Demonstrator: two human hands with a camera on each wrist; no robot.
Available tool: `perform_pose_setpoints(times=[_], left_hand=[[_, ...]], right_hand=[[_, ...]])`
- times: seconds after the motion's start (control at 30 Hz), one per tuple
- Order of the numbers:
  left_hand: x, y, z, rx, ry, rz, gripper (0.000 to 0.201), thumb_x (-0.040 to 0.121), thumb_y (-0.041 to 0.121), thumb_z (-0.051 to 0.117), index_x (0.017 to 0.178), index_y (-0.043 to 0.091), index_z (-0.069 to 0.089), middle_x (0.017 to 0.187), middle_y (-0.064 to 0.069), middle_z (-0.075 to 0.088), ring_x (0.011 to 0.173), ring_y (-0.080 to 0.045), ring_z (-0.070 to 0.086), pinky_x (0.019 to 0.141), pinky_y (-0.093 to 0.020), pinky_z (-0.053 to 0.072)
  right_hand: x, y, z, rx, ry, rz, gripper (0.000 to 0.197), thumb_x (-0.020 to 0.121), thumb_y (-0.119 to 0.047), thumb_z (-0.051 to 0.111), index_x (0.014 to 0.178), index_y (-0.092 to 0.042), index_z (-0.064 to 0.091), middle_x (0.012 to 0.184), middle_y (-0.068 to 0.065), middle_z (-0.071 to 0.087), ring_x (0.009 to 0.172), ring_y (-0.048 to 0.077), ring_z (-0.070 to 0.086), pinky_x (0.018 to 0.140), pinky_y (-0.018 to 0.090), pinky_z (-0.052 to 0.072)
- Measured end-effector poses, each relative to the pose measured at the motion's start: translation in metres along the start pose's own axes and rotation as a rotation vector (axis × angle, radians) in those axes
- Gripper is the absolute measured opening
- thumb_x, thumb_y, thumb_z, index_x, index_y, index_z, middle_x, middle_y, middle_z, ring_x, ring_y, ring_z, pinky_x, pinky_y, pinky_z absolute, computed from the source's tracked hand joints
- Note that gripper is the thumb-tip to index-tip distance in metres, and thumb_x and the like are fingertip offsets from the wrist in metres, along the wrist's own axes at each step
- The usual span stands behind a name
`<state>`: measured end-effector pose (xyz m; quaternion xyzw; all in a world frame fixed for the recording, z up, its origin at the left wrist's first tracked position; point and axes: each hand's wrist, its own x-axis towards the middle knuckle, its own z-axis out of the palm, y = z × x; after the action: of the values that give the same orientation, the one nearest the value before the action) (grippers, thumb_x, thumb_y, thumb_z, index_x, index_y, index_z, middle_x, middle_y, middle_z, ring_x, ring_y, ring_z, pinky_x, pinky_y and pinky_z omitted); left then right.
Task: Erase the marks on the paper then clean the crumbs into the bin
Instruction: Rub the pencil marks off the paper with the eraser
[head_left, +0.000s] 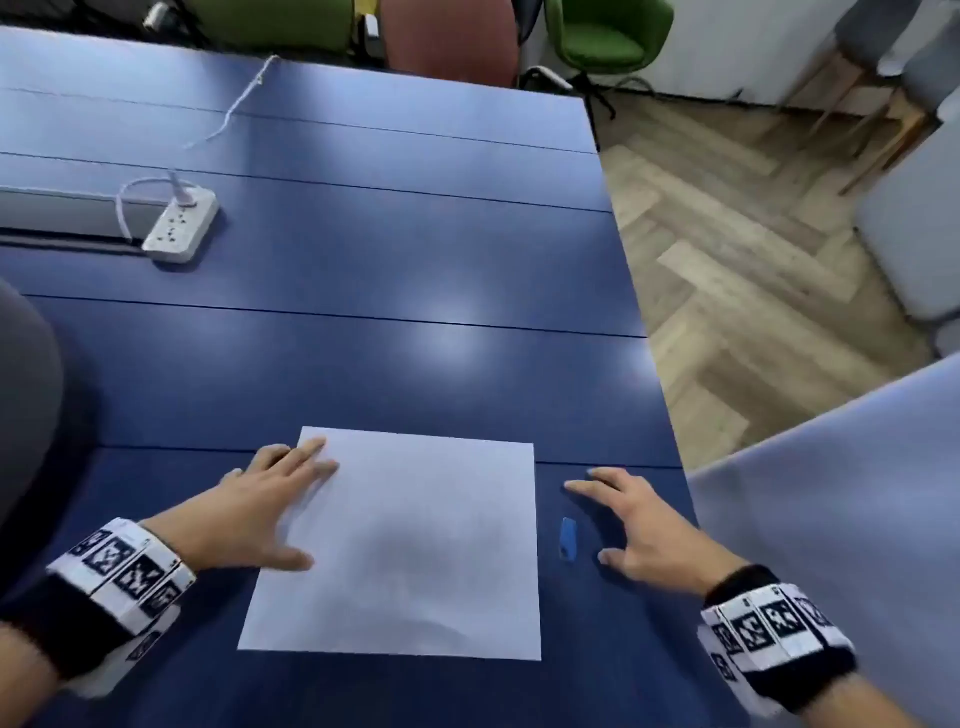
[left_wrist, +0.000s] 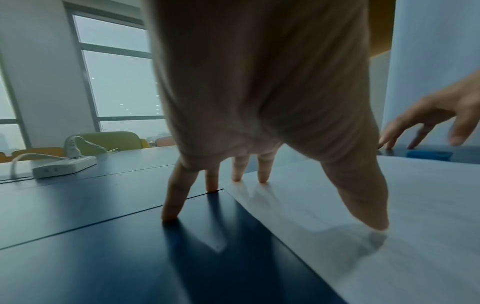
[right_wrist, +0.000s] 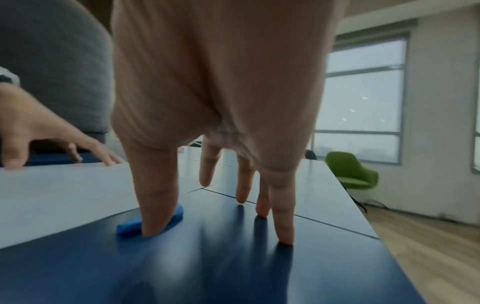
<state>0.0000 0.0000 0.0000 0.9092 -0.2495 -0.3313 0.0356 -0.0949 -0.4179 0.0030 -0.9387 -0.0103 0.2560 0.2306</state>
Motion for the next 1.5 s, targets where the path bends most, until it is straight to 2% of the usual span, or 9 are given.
perform_pose_setpoints(times=[0.13,0.3,0.47,0.63,0.83,0.93,1.3,1.4,1.5], left_hand=[[0.01,-0.002,0.003,0.049,0.026,-0.024,0.108,0.061,0.07,0.062,0.15,0.041,0.008,0.157,0.022,-0.015,0.137,-0.01,0.001,0.102,-0.039,0.041],[0.013,-0.005,0.01,0.07,0.05,-0.011,0.109,0.065,0.067,0.069,0.151,0.043,0.006,0.155,0.027,-0.014,0.137,-0.009,-0.002,0.102,-0.031,0.041],[0.015,-0.011,0.017,0.09,0.074,-0.006,0.109,0.059,0.077,0.066,0.145,0.055,0.003,0.147,0.036,-0.014,0.134,-0.004,0.0,0.1,-0.03,0.042],[0.012,-0.003,0.02,0.1,0.129,-0.001,0.11,0.063,0.072,0.072,0.149,0.046,0.008,0.155,0.029,-0.003,0.136,-0.006,0.01,0.108,-0.031,0.033],[0.007,-0.001,0.024,0.108,0.155,-0.01,0.118,0.064,0.071,0.073,0.154,0.03,0.008,0.159,0.021,0.0,0.138,-0.009,0.013,0.112,-0.028,0.026],[0.004,0.003,0.024,0.109,0.142,-0.016,0.116,0.066,0.07,0.073,0.154,0.029,0.01,0.159,0.02,-0.002,0.141,-0.012,0.011,0.114,-0.031,0.027],[-0.002,0.006,0.034,0.083,0.165,-0.027,0.11,0.067,0.068,0.074,0.152,0.029,0.015,0.159,0.017,-0.001,0.146,-0.012,0.004,0.116,-0.038,0.027],[-0.002,0.004,0.039,0.054,0.153,-0.058,0.115,0.06,0.076,0.072,0.15,0.038,0.012,0.16,0.017,-0.005,0.148,-0.01,-0.002,0.115,-0.055,0.025],[0.0,0.006,0.043,0.045,0.16,-0.071,0.119,0.056,0.08,0.07,0.15,0.041,0.008,0.159,0.021,-0.006,0.148,-0.011,-0.005,0.113,-0.064,0.02]], right_hand=[[0.007,0.003,0.012,-0.093,-0.029,-0.049,0.08,0.08,-0.024,0.071,0.143,-0.05,0.03,0.153,-0.015,0.009,0.141,0.006,0.005,0.113,0.026,0.028],[0.011,0.006,0.028,-0.221,0.023,-0.051,0.074,0.08,-0.034,0.072,0.139,-0.054,0.033,0.155,-0.01,0.008,0.137,0.015,0.009,0.111,0.041,0.035],[0.012,0.008,0.035,-0.302,0.071,-0.058,0.075,0.08,-0.035,0.073,0.138,-0.057,0.032,0.156,-0.005,0.013,0.131,0.02,0.022,0.107,0.033,0.037],[0.01,0.014,0.037,-0.287,0.113,-0.074,0.064,0.078,-0.037,0.076,0.132,-0.053,0.046,0.156,-0.006,0.024,0.134,0.021,0.029,0.11,0.032,0.029],[0.006,0.017,0.046,-0.209,0.266,-0.162,0.02,0.076,-0.024,0.079,0.088,-0.033,0.067,0.117,-0.014,0.064,0.137,-0.003,0.034,0.091,0.018,0.032],[0.005,0.018,0.044,-0.243,0.251,-0.175,0.019,0.077,-0.025,0.078,0.083,-0.031,0.061,0.111,-0.013,0.065,0.129,-0.016,0.027,0.084,0.01,0.03],[-0.004,0.019,0.048,-0.302,0.163,-0.194,0.022,0.076,-0.033,0.077,0.077,-0.035,0.055,0.121,-0.022,0.055,0.136,-0.009,0.023,0.096,0.015,0.027],[-0.003,0.007,0.033,-0.177,0.182,-0.147,0.027,0.065,-0.051,0.079,0.074,-0.032,0.062,0.091,-0.03,0.067,0.104,-0.009,0.061,0.083,0.019,0.048],[0.003,-0.028,0.018,-0.08,0.284,-0.171,0.017,0.067,-0.027,0.081,0.069,-0.031,0.065,0.072,-0.016,0.069,0.07,0.005,0.066,0.07,0.034,0.056]])
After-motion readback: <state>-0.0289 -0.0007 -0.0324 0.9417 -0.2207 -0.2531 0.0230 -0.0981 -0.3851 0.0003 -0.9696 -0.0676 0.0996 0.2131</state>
